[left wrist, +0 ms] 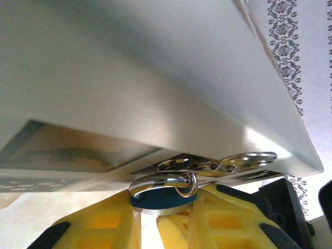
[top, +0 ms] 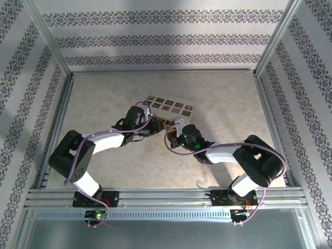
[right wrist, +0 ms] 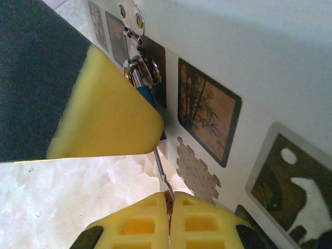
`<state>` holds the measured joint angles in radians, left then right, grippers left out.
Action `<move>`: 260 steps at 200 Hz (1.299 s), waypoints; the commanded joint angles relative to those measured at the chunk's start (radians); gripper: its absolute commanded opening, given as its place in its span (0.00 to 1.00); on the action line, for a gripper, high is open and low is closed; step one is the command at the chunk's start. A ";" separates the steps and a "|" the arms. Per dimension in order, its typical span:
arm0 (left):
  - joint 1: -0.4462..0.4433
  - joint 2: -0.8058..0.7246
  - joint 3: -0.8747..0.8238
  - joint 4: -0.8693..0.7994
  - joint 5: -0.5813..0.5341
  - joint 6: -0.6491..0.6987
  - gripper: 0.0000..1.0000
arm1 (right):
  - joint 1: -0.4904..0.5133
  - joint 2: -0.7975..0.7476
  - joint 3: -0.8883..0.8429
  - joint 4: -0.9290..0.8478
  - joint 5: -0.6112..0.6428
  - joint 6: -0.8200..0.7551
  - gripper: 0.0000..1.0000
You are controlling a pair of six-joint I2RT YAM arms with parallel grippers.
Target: Unlock a padlock with a key
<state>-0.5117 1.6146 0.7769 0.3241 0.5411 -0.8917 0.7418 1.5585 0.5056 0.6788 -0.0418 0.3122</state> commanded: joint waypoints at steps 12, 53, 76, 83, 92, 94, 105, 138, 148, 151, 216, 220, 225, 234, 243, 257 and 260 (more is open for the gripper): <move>-0.019 -0.014 0.031 0.027 0.034 -0.014 0.23 | -0.023 -0.011 -0.008 0.095 0.015 0.022 0.01; -0.019 -0.012 0.033 0.027 0.035 -0.013 0.23 | -0.049 -0.022 -0.019 0.126 -0.018 0.034 0.01; -0.019 -0.011 0.033 0.027 0.036 -0.013 0.23 | -0.059 -0.022 -0.022 0.137 -0.058 0.037 0.01; -0.020 -0.010 0.033 0.027 0.036 -0.013 0.23 | -0.061 -0.024 -0.025 0.141 -0.059 0.037 0.01; -0.019 -0.010 0.032 0.027 0.033 -0.013 0.23 | -0.060 -0.025 -0.028 0.145 -0.059 0.037 0.01; -0.019 -0.010 0.032 0.028 0.034 -0.013 0.23 | -0.061 -0.025 -0.030 0.146 -0.059 0.037 0.01; -0.019 -0.010 0.032 0.029 0.034 -0.013 0.23 | -0.062 -0.025 -0.036 0.154 -0.057 0.038 0.01; -0.019 -0.010 0.031 0.029 0.029 -0.015 0.23 | -0.060 -0.025 -0.035 0.146 -0.071 0.036 0.01; -0.019 -0.010 0.030 0.030 0.028 -0.018 0.23 | -0.061 -0.026 -0.038 0.142 -0.072 0.033 0.01; -0.019 -0.010 0.030 0.032 0.028 -0.018 0.23 | -0.061 -0.027 -0.040 0.142 -0.071 0.034 0.01; -0.020 -0.011 0.029 0.035 0.034 -0.019 0.23 | -0.058 -0.022 -0.036 0.151 -0.053 0.031 0.01; -0.019 -0.012 0.029 0.035 0.035 -0.019 0.23 | -0.059 -0.019 -0.033 0.151 -0.053 0.031 0.01; -0.020 -0.013 0.027 0.035 0.034 -0.019 0.23 | -0.059 -0.016 -0.031 0.151 -0.052 0.031 0.01; -0.019 -0.015 0.028 0.034 0.034 -0.019 0.23 | -0.058 -0.011 -0.024 0.150 -0.046 0.031 0.01; -0.020 -0.015 0.028 0.033 0.034 -0.019 0.23 | -0.057 -0.007 -0.021 0.147 -0.035 0.031 0.01; -0.020 -0.018 0.028 0.033 0.034 -0.020 0.23 | -0.054 -0.003 -0.017 0.136 -0.015 0.027 0.01; -0.019 -0.018 0.028 0.033 0.034 -0.020 0.23 | -0.052 -0.003 -0.015 0.129 -0.009 0.025 0.01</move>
<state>-0.5117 1.6146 0.7879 0.3275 0.5415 -0.8917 0.6956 1.5494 0.4644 0.7761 -0.1116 0.3386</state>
